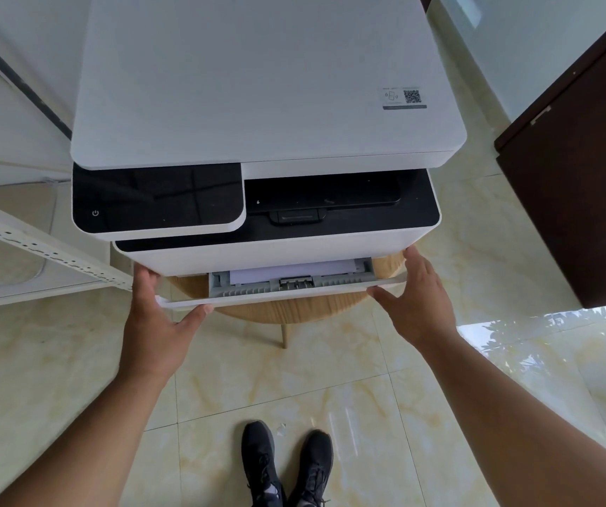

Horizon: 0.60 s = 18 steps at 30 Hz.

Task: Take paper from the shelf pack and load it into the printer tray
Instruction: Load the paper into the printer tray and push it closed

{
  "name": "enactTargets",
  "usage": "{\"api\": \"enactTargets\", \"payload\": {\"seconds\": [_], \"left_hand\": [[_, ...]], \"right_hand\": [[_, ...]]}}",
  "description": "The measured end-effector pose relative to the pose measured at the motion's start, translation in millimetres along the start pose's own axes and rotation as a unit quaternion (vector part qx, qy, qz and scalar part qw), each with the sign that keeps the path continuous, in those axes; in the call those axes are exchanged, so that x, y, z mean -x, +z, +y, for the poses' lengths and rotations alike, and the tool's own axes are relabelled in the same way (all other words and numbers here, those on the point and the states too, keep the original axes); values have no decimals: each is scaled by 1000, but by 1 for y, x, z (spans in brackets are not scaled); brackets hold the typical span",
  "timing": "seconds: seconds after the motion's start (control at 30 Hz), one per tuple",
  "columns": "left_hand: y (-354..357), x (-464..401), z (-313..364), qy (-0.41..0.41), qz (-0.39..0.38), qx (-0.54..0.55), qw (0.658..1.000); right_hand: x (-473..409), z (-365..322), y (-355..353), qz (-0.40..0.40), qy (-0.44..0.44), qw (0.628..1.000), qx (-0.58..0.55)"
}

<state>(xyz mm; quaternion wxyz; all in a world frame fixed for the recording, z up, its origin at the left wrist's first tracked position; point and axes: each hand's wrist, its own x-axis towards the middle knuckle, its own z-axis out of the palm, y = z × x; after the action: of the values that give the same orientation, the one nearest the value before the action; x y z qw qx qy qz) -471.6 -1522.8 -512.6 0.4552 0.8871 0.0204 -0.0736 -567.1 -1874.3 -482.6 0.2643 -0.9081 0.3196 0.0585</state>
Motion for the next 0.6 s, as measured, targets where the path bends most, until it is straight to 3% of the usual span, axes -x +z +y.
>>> {"api": "enactTargets", "payload": {"seconds": [0.6], "left_hand": [[6, -12, -3, 16, 23, -3, 1000]], "right_hand": [[-7, -6, 0, 6, 15, 997, -73]]}}
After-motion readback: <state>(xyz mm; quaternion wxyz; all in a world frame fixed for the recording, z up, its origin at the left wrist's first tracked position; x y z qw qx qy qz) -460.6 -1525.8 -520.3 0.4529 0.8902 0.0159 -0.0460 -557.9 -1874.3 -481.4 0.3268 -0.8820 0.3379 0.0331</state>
